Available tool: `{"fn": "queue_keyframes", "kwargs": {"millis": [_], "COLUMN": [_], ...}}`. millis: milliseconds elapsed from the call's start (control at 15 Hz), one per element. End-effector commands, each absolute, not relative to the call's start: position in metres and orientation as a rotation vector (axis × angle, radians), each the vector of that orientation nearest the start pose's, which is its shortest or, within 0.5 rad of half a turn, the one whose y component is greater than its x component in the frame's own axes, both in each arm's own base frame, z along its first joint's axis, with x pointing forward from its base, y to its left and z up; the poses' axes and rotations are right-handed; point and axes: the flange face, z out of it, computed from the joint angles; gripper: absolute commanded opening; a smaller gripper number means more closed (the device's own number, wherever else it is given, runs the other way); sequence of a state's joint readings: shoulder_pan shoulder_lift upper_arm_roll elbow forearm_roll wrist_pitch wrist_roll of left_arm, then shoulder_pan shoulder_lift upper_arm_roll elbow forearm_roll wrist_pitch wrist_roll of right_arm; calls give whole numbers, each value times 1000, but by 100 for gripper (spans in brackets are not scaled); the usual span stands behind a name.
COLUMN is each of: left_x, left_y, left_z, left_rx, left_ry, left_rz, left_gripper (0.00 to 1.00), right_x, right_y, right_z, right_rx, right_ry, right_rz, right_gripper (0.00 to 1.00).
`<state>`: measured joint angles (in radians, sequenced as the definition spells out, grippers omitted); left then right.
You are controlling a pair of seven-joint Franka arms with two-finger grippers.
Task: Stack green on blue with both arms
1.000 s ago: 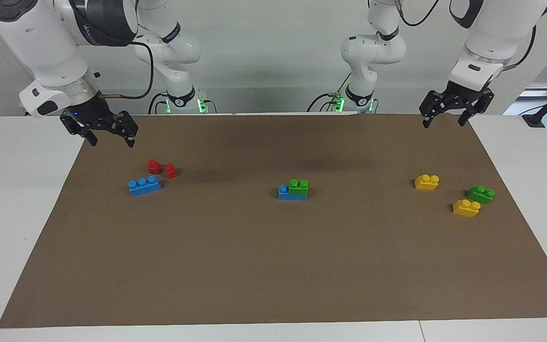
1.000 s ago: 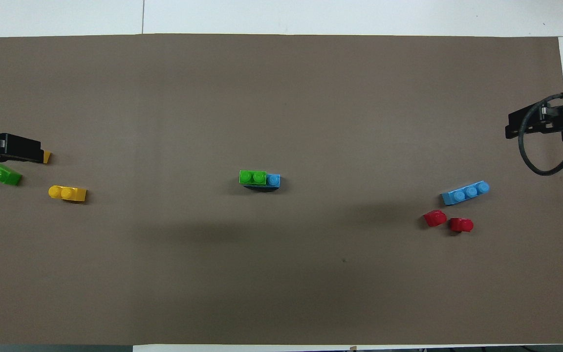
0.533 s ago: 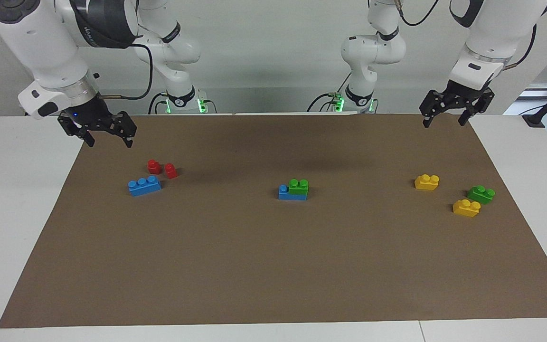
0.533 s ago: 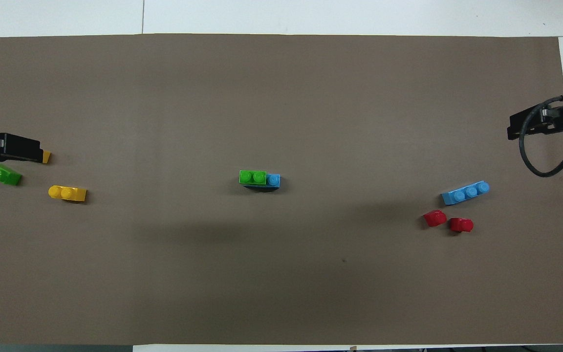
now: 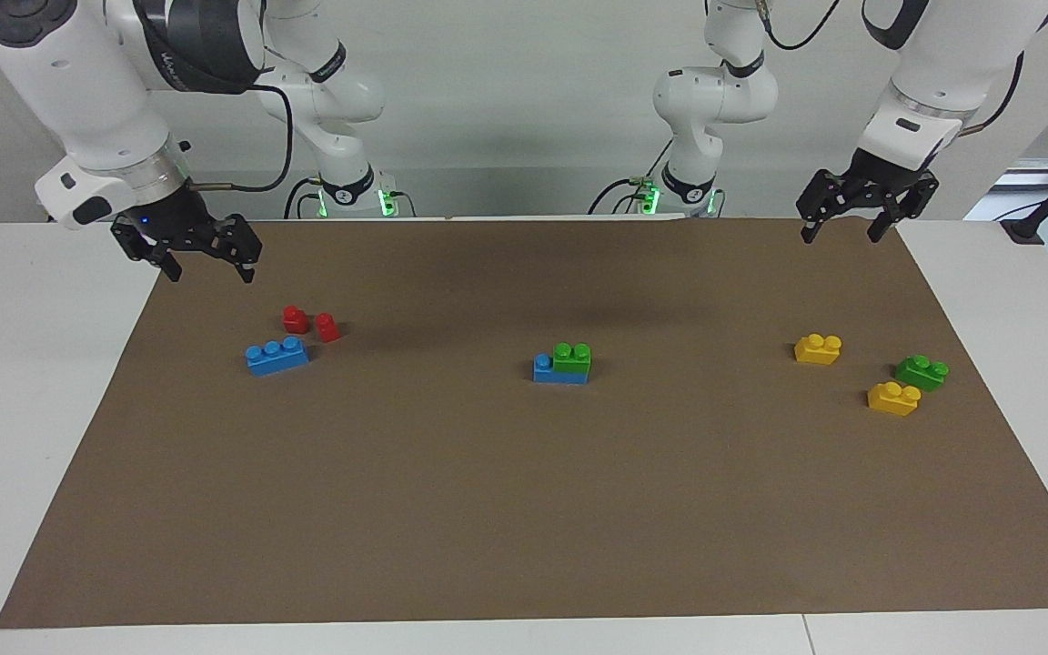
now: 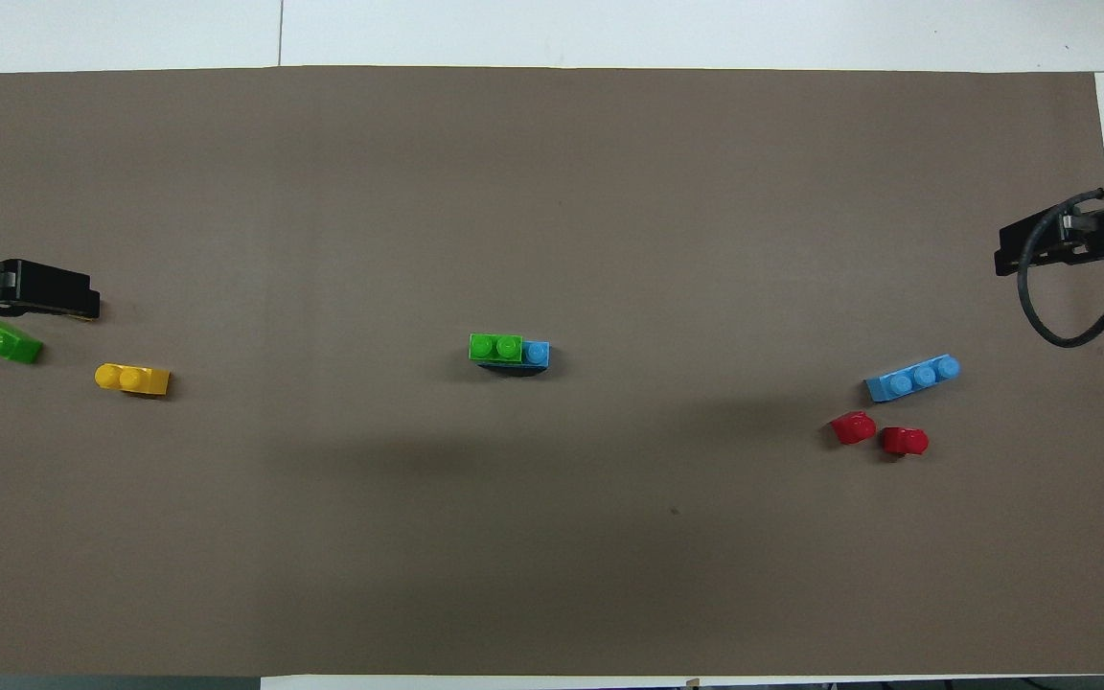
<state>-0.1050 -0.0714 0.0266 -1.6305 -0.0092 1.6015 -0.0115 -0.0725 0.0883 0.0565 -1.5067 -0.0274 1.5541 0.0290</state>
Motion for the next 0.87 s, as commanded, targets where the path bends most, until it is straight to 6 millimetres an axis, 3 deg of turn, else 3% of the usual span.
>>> {"fn": "queue_keyframes", "kwargs": {"millis": [0, 800], "left_x": [526, 526], "left_y": [-42, -43], "left_z": [639, 639], "left_rx": [-3172, -3173], "left_ry": [131, 131], "left_rz": [-81, -81], "left_gripper": [100, 100], "right_x": [578, 576], "right_y": [-16, -14], "right_z": [604, 604], "right_rx": [-3152, -3149], "right_ry": [49, 46], "right_rz": [94, 106], "right_gripper": [100, 100]}}
